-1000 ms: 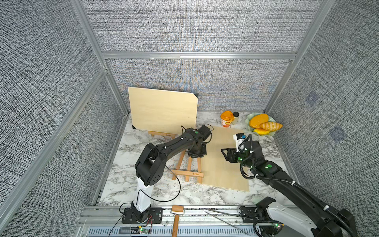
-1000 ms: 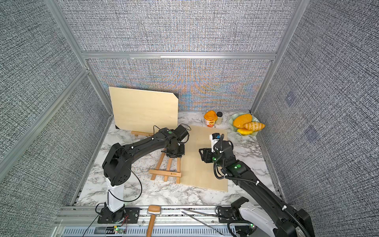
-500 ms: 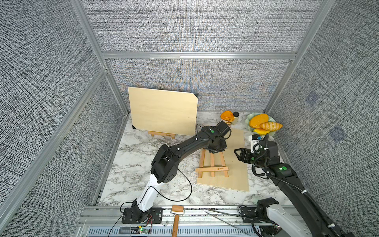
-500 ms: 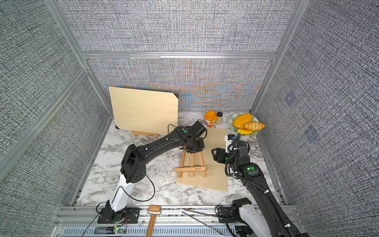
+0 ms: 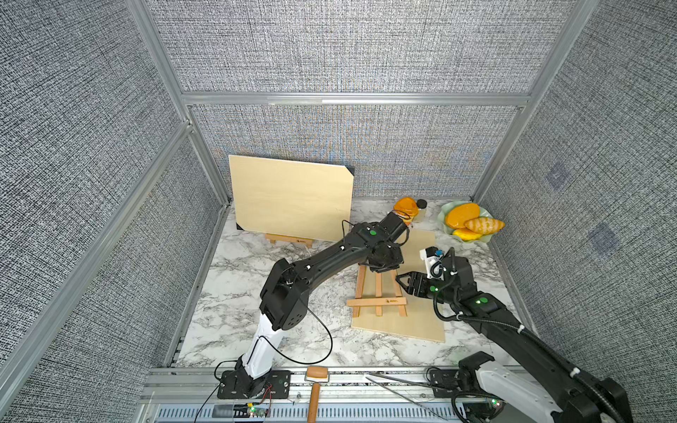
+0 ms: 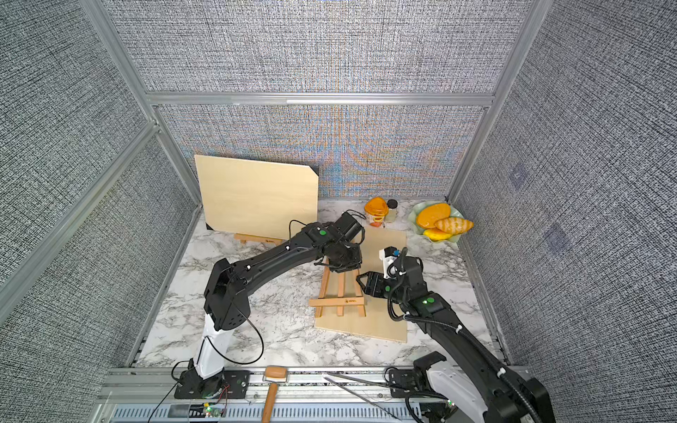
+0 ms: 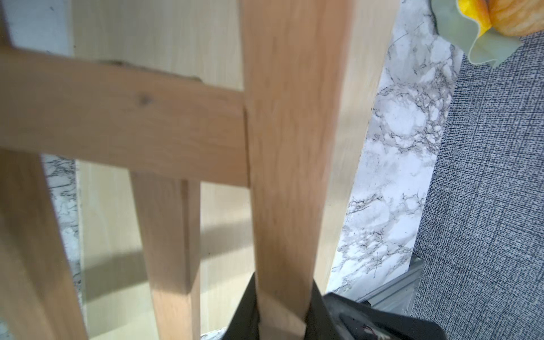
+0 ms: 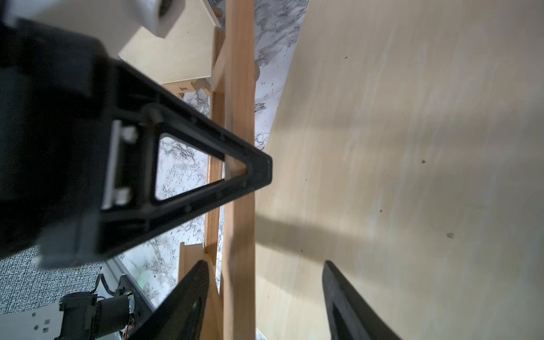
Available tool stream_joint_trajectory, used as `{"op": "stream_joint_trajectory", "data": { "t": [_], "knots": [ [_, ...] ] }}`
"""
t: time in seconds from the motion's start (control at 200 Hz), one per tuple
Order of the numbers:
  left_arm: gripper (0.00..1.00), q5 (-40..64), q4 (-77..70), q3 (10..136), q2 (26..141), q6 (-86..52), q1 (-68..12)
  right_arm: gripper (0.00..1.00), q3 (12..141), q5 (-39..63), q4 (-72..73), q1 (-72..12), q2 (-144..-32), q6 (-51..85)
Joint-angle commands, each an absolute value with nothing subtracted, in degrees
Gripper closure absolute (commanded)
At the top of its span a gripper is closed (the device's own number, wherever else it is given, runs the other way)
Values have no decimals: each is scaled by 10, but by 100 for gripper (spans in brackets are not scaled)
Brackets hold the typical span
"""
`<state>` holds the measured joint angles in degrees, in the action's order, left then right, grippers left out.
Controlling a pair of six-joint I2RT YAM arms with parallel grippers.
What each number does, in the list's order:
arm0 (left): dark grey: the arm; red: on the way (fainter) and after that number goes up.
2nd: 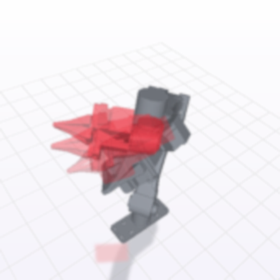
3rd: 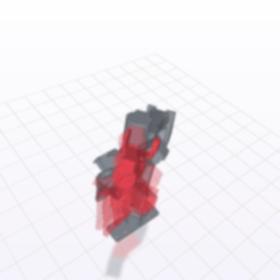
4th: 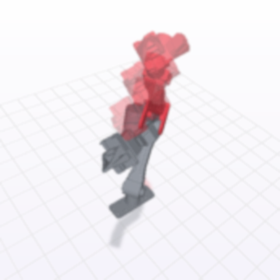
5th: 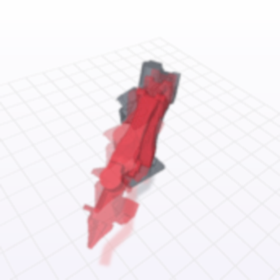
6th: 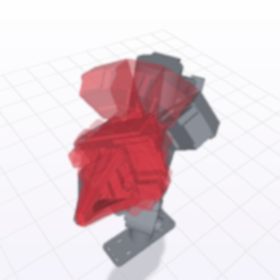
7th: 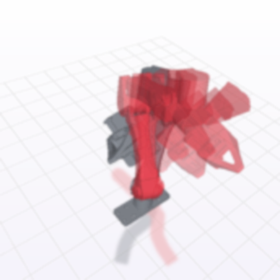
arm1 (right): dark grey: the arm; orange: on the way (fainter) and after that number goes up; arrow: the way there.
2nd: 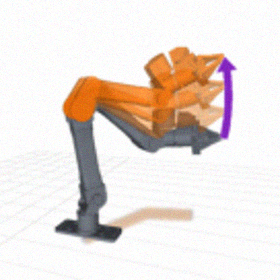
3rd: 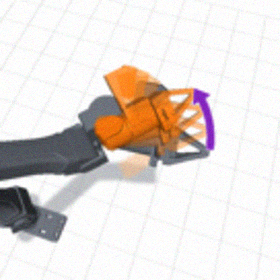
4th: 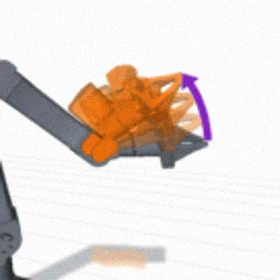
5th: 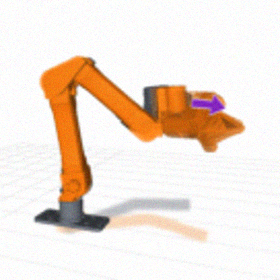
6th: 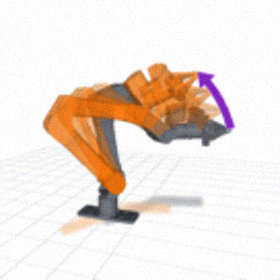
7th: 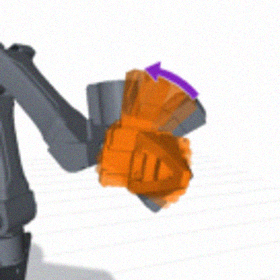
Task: Disassemble the easel
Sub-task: Place the easel at the center of the board.
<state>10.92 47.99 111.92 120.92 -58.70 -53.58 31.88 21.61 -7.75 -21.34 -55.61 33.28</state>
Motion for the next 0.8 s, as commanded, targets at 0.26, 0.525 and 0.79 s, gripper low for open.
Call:
{"op": "stream_joint_trajectory", "data": {
  "t": [0.26,0.525,0.79],
  "knots": [
    [100,135,447,1116,1202,-566,-535,63,322,294,33,-228,-603,363],
    [85,158,417,1103,1187,-539,-530,97,370,276,-63,-225,-602,305],
    [1,230,347,1079,1156,-490,-512,100,505,269,-273,-140,-583,188]
  ]
}}
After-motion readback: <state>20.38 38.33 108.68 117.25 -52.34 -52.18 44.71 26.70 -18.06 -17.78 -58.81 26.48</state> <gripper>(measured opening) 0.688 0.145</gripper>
